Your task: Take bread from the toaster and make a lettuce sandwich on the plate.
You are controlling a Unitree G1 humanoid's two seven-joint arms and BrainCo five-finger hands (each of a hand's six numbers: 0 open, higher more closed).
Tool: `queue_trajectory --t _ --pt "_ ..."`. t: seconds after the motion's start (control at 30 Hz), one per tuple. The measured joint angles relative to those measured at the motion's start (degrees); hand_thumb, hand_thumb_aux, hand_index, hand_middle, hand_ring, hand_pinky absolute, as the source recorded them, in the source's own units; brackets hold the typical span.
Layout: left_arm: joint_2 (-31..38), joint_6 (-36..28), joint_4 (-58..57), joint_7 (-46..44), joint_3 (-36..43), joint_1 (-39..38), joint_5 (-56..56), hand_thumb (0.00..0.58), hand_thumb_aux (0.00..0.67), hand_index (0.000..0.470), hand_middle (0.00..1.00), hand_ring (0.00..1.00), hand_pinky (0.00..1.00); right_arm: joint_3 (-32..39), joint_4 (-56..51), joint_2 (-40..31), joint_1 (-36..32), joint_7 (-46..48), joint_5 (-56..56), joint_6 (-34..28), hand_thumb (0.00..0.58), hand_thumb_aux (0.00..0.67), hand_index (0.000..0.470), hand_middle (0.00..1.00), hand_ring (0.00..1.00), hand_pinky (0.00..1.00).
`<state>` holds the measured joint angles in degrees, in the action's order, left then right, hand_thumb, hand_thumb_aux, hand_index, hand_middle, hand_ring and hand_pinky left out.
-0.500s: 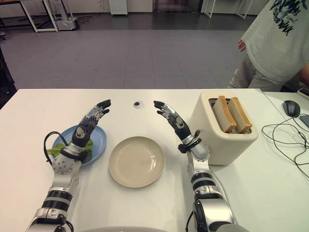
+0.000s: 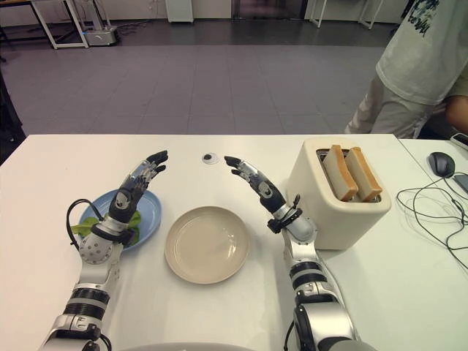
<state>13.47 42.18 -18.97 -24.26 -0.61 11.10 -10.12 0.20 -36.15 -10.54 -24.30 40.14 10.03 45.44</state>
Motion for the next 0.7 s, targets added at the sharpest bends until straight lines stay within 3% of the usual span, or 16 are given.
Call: queue_trajectory --t 0.1,0.17,0.23,0.3,0.5,0.57,0.7 --pt "-0.6 0.0 -0.3 0.0 0.2 0.2 0.0 0.0 0.0 0.0 0.0 0.0 0.0 -0.9 16.6 -5.4 3.2 -0.8 0.0 -3.0 0.0 0.0 0.0 0.0 0.0 0.0" --pt "-1.3 0.0 -0.4 0.0 0.2 0.6 0.0 0.0 0.0 0.0 0.0 0.0 0.0 -4.1 29.8 -11.1 5.3 -1.4 2.1 -9.8 0.0 0.0 0.0 0.0 0.0 0.0" --pt "-1.4 0.0 -0.9 0.0 0.3 0.8 0.1 0.0 0.0 0.0 0.0 0.0 0.0 -9.2 40.3 -17.3 5.9 -2.6 6.0 -17.1 0.0 0.0 0.0 0.0 0.0 0.0" --pt "-1.5 0.2 -2.8 -0.1 0.3 1.5 1.1 0.0 0.0 0.0 0.0 0.0 0.0 -18.8 49.7 -27.0 6.5 -4.3 8.4 -25.6 0.0 0.0 0.0 0.0 0.0 0.0" --pt "-2.1 1.4 -6.4 -0.3 0.8 3.8 2.2 0.0 0.0 0.0 0.0 0.0 0.0 -27.5 44.3 -37.7 13.6 -7.2 -7.7 -28.2 0.0 0.0 0.0 0.0 0.0 0.0" --pt "-2.1 1.9 -6.7 -0.4 0.8 3.9 2.2 0.0 0.0 0.0 0.0 0.0 0.0 -28.0 37.5 -42.8 15.8 -11.5 -18.9 -27.3 0.0 0.0 0.0 0.0 0.0 0.0" --pt "-2.0 2.2 -6.8 -0.4 0.8 4.0 2.2 0.0 0.0 0.0 0.0 0.0 0.0 -25.1 24.9 -48.4 18.3 -16.9 -30.4 -26.2 0.0 0.0 0.0 0.0 0.0 0.0"
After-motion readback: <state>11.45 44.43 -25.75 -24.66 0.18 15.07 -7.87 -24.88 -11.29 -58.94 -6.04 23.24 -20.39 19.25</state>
